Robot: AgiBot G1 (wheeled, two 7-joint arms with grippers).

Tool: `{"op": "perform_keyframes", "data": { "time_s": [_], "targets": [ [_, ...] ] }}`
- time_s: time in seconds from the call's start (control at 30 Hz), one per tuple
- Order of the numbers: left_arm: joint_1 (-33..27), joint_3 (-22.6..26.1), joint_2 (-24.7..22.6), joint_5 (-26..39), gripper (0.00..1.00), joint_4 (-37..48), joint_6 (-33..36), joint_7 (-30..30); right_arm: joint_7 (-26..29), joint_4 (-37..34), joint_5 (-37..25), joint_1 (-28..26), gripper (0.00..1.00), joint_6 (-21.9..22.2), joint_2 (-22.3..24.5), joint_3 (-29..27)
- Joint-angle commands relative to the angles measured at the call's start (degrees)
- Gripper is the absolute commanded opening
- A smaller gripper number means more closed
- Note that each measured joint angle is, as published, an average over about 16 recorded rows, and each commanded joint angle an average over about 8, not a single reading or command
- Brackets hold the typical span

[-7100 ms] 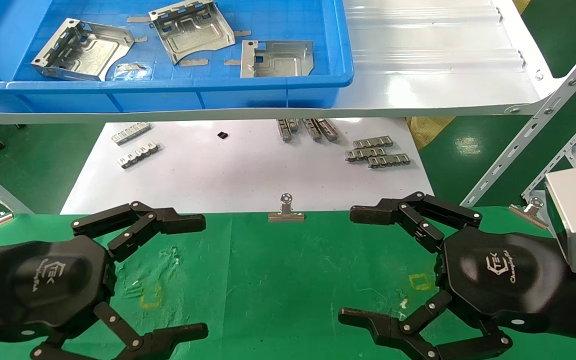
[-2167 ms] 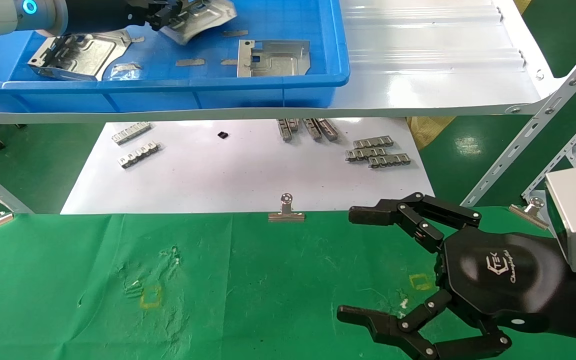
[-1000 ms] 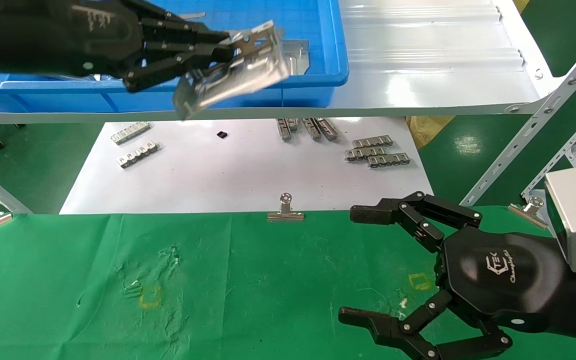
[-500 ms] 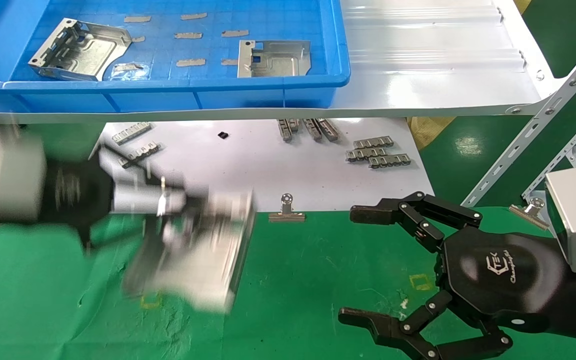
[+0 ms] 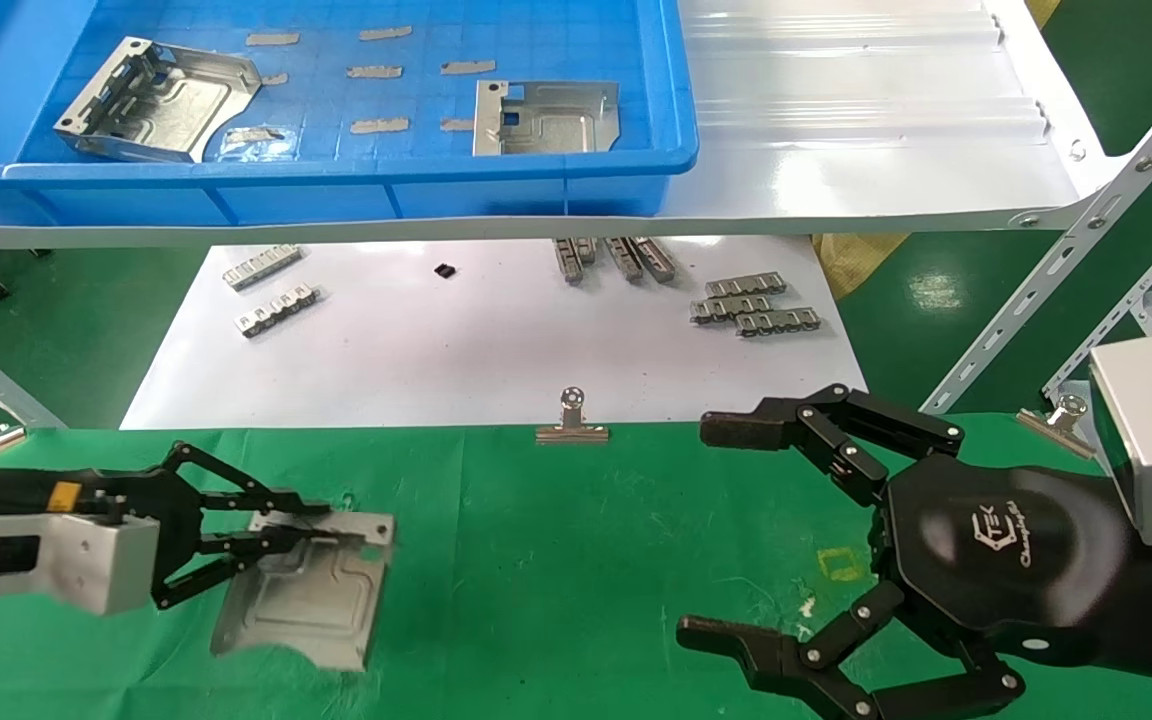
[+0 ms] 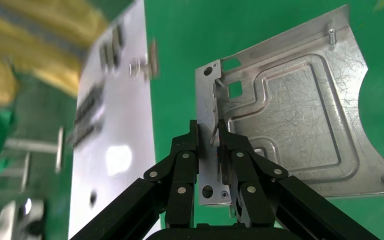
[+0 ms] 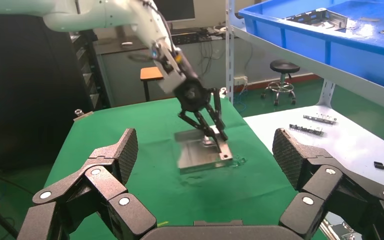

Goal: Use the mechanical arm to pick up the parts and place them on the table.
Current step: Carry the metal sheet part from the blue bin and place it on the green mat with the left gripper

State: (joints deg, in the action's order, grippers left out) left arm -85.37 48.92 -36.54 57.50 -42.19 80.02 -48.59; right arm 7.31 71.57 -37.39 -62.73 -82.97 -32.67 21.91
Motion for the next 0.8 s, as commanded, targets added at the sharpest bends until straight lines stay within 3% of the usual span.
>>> {"op": "perform_keyframes", "data": {
  "time_s": [0.03,0.17,0.23,0.43,0.5,0.8],
  "targets": [
    [2.25,-0.35,0.11,-0.14,0.0,0.94,-2.83,-2.57,0.0,0.0,0.0,0.0,1.0,0.0,0.0,0.0],
    [5.19,-0.47,0.04,-0.45,0.0,1.14,-5.56,-4.38,0.0,0.0,0.0,0.0,1.0,0.0,0.0,0.0],
    [6.12,-0.54,-0.05,-0.74,0.07,1.25,-6.34,-4.61,0.0,0.0,0.0,0.0,1.0,0.0,0.0,0.0],
    [6.84,-0.53,-0.26,-0.77,0.82,1.52,-7.67,-4.2,0.0,0.0,0.0,0.0,1.0,0.0,0.0,0.0],
    [6.7,-0.42,-0.24,-0.44,1.0,1.54,-7.9,-4.1,0.0,0.0,0.0,0.0,1.0,0.0,0.0,0.0],
    [6.14,-0.24,-0.33,0.22,1.0,2.21,-8.67,-3.33,0.0,0.0,0.0,0.0,1.0,0.0,0.0,0.0]
  ]
}}
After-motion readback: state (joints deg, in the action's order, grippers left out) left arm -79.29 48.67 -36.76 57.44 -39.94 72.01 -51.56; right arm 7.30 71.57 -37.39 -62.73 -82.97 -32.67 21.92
